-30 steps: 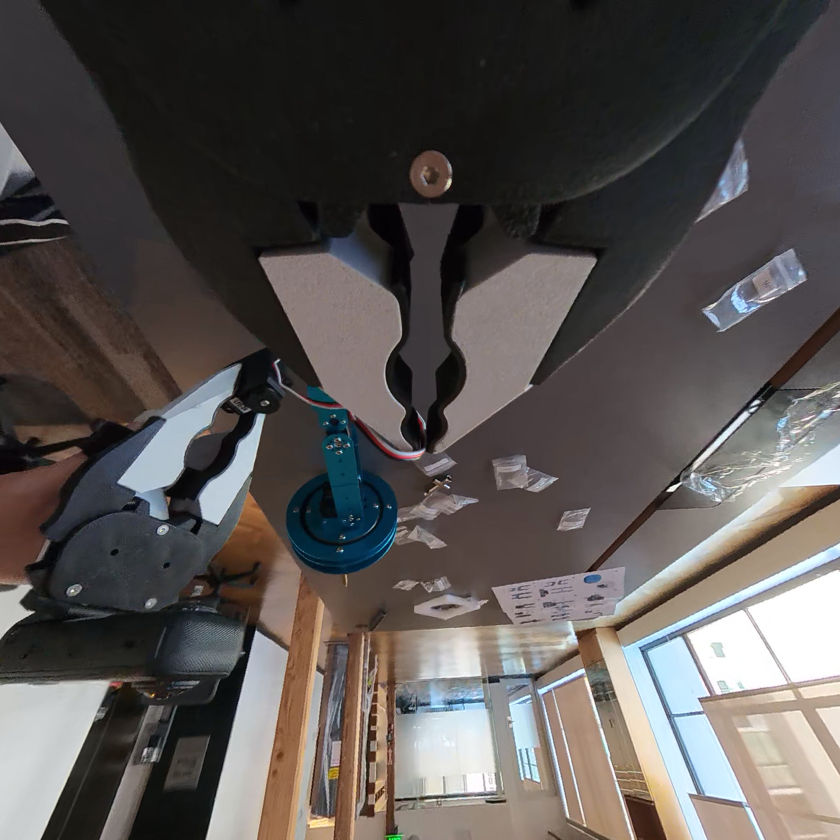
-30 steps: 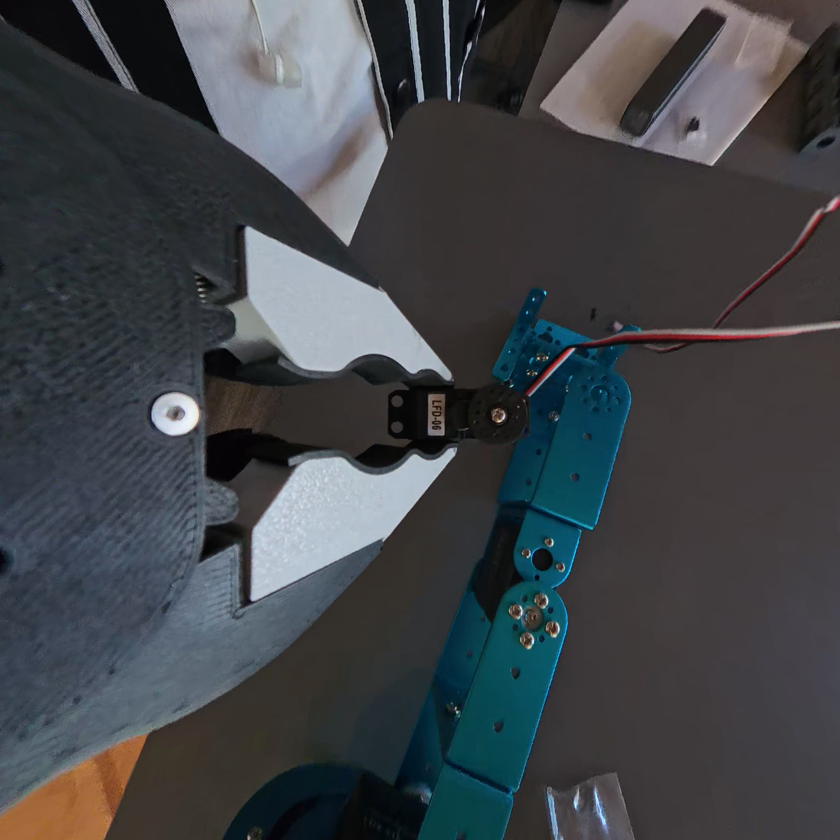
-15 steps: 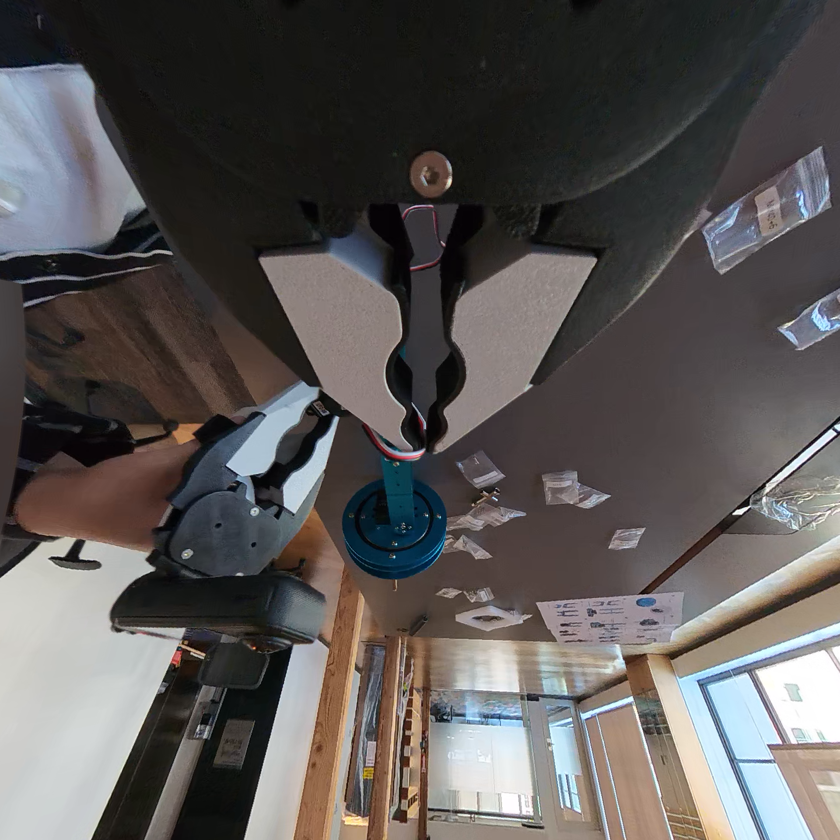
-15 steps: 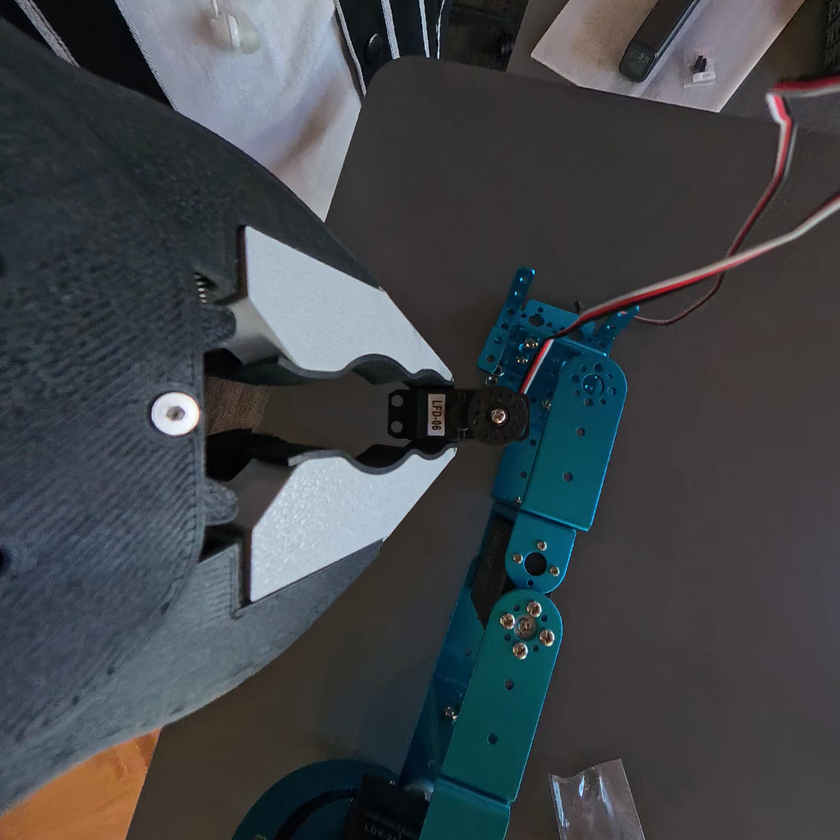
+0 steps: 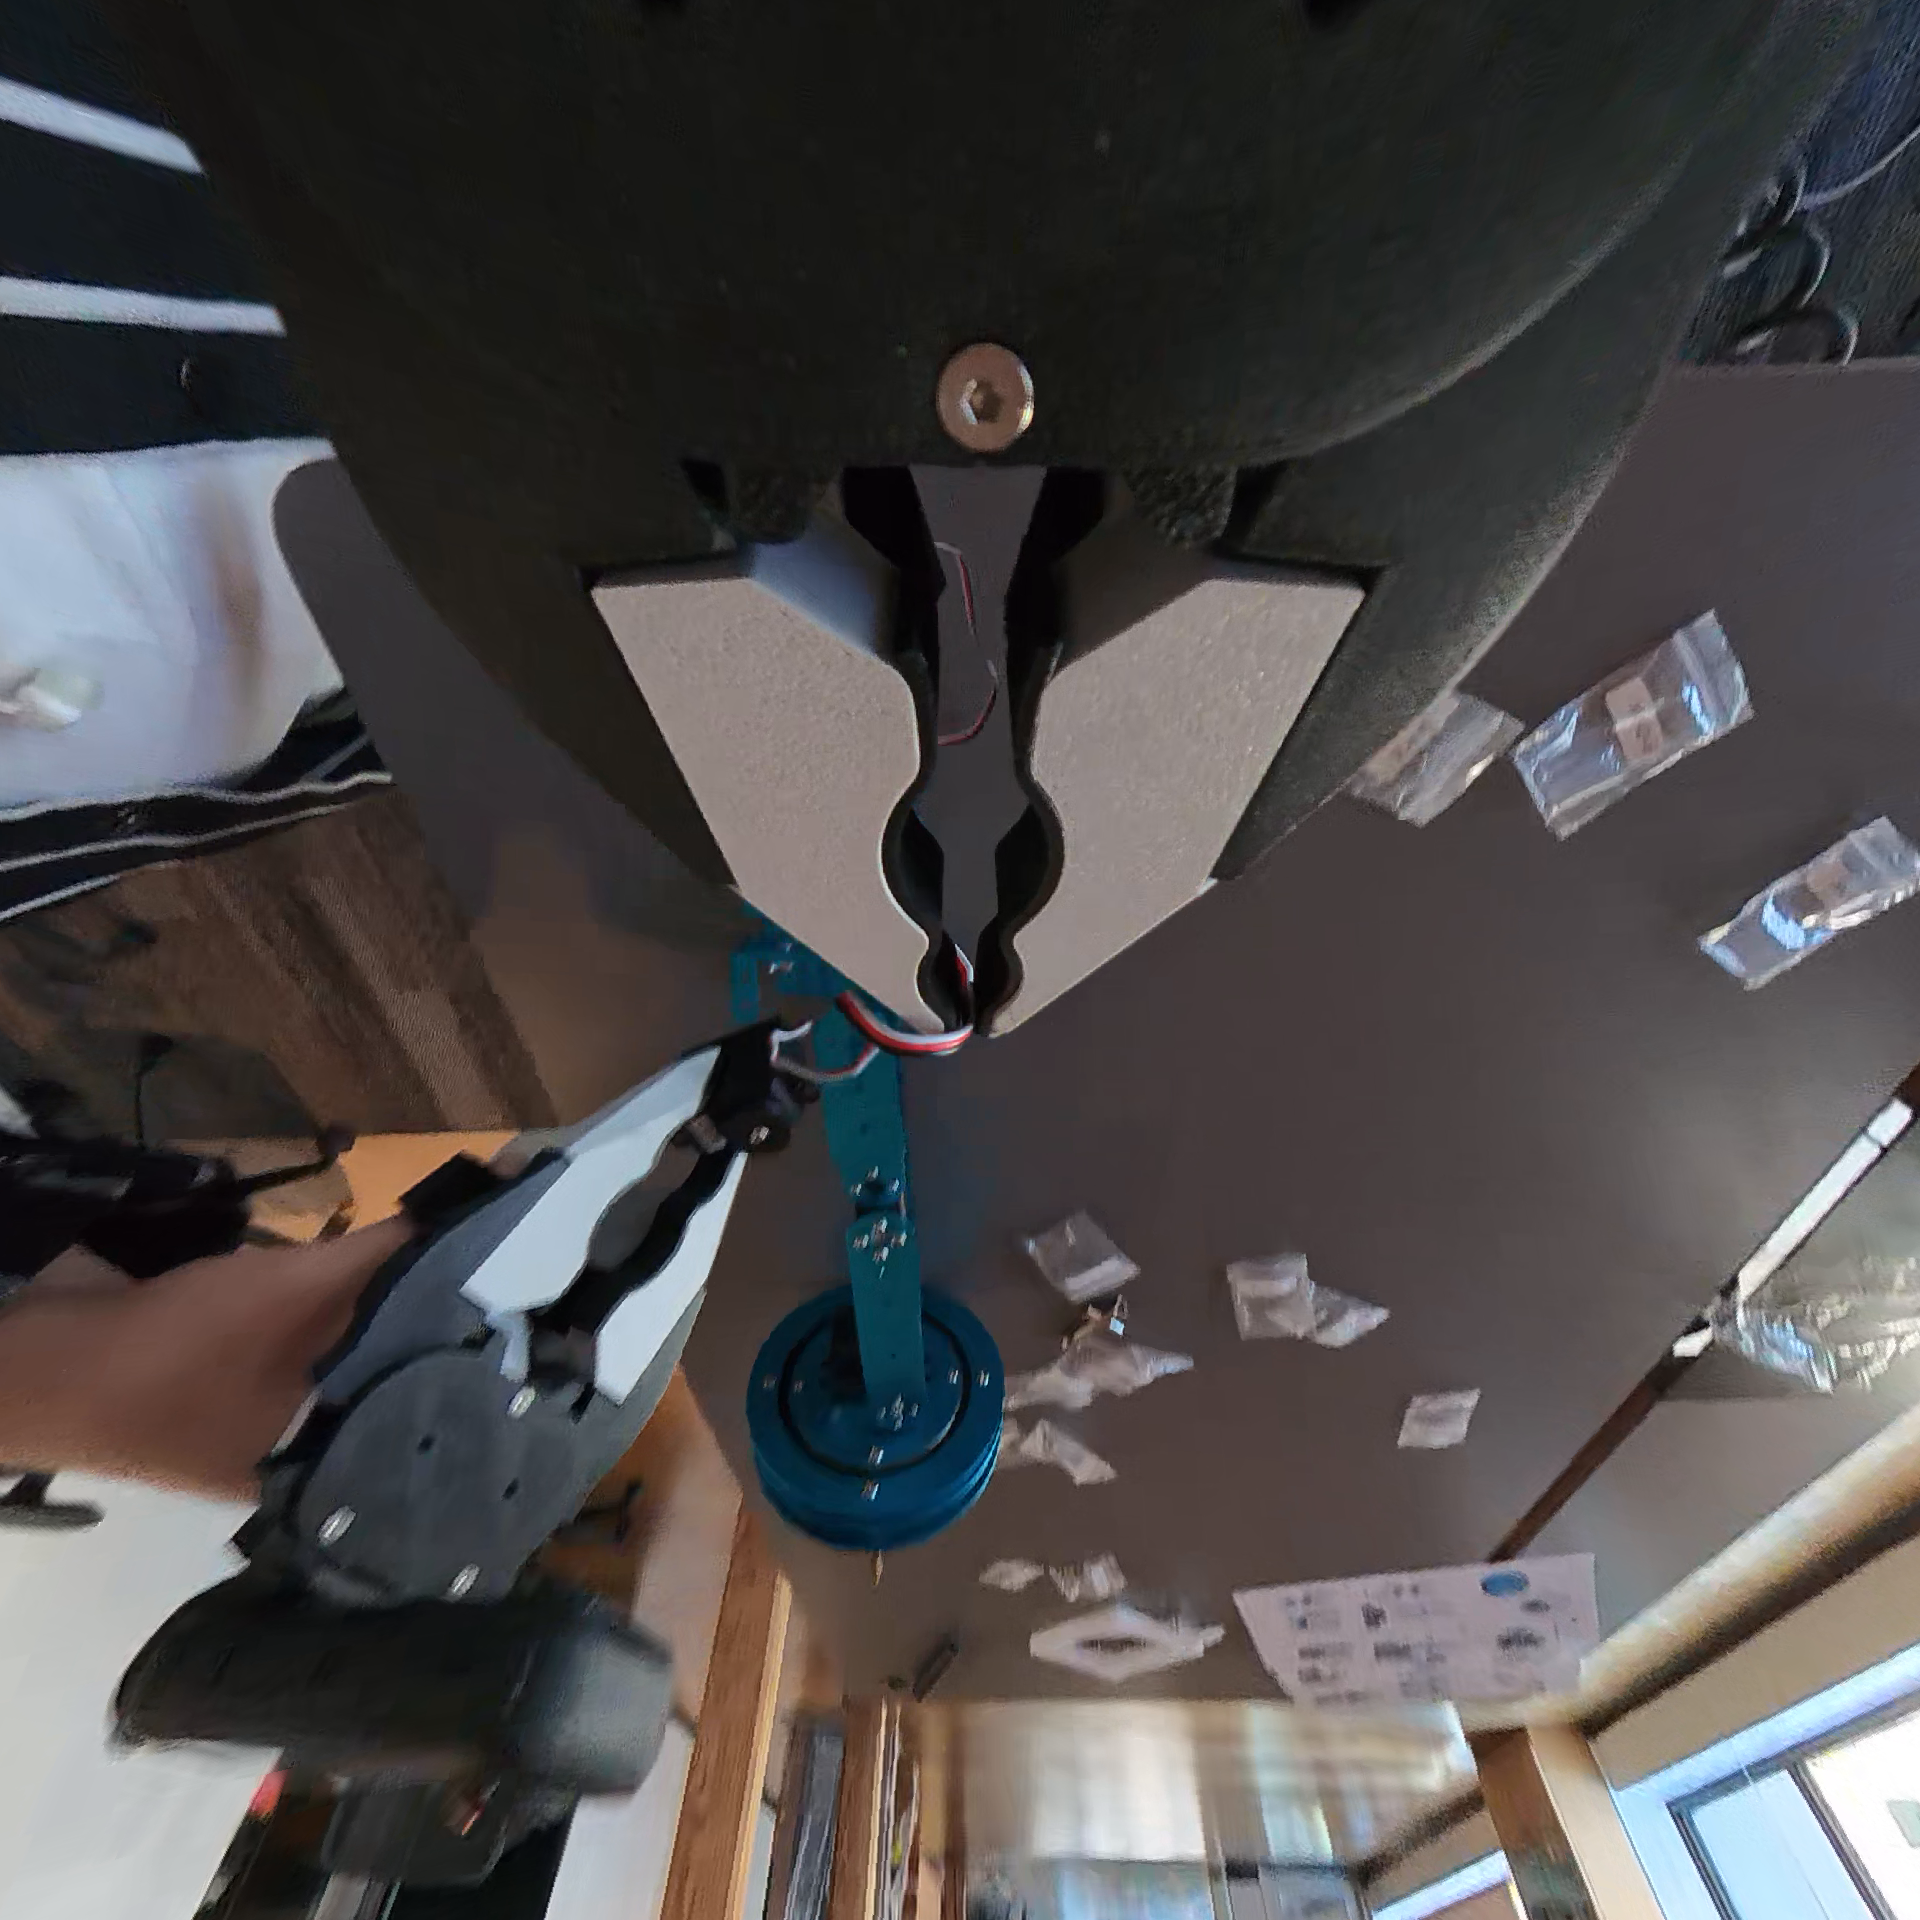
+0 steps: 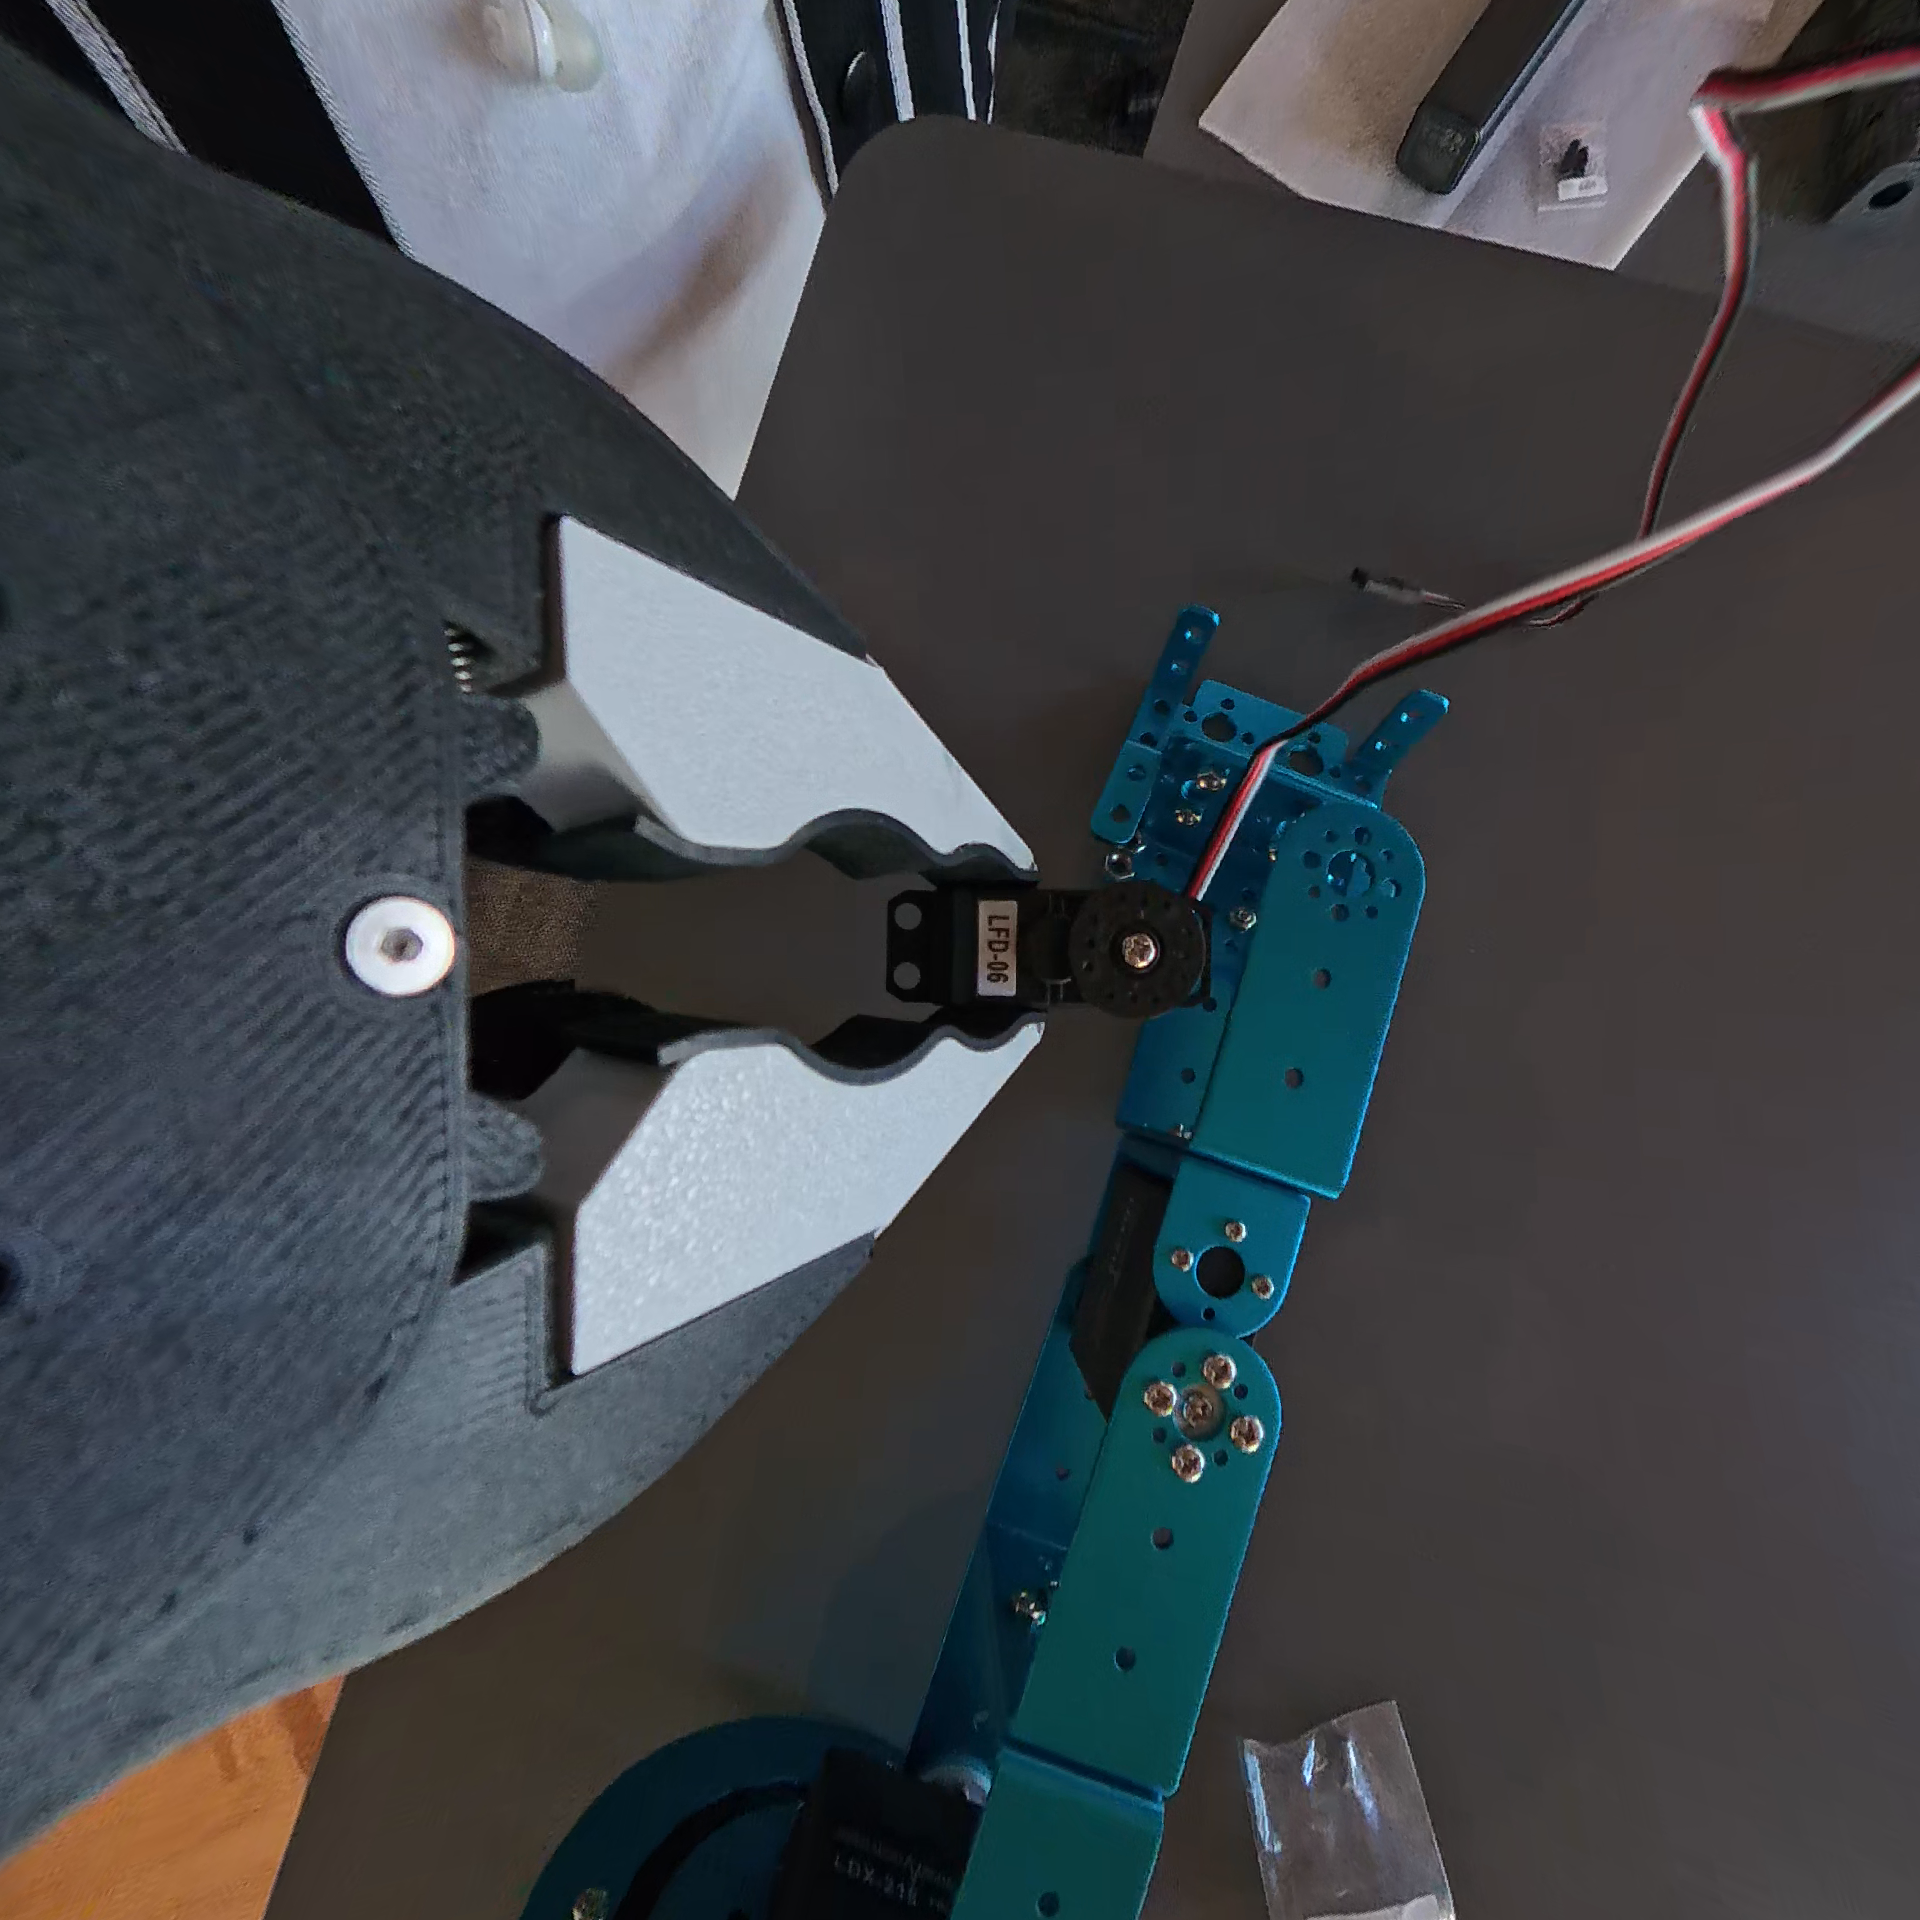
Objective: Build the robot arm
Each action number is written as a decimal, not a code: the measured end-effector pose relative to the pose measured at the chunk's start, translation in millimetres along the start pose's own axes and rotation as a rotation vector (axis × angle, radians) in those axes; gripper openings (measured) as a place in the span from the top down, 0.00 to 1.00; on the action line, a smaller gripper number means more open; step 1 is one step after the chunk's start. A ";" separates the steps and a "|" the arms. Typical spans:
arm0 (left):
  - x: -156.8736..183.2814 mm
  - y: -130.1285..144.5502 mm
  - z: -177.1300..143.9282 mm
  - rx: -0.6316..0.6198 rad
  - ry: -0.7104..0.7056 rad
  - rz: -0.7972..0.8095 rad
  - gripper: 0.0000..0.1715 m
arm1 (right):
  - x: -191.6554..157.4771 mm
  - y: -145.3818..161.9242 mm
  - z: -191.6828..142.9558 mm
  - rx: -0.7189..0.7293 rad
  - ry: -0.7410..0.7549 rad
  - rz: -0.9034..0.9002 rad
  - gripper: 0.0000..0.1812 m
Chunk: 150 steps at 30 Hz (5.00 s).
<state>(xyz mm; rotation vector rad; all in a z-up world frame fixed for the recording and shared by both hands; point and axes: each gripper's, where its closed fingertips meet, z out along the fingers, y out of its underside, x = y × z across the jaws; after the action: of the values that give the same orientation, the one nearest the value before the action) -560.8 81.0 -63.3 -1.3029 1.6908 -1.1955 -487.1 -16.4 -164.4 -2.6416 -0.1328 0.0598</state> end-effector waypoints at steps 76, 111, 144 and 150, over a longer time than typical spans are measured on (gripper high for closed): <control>-146.5 106.6 112.5 -0.917 -0.238 0.022 1.00 | 2.2 -4.0 9.6 0.136 0.033 0.078 0.89; -4.8 65.6 88.2 -0.468 0.386 -0.355 0.85 | -0.7 -4.9 15.3 0.145 0.015 0.088 0.89; 49.2 86.3 99.7 -0.258 0.218 0.014 0.65 | -1.6 -11.8 19.7 0.151 -0.004 0.096 0.89; 49.8 85.5 101.2 -0.239 0.216 -0.025 0.65 | -0.2 -10.8 19.5 0.167 -0.019 0.104 0.89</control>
<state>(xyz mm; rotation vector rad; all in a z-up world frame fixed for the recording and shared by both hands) -511.6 13.6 -177.7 -1.3779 2.0295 -1.2136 -489.5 2.2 -176.4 -2.4796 0.0035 0.1254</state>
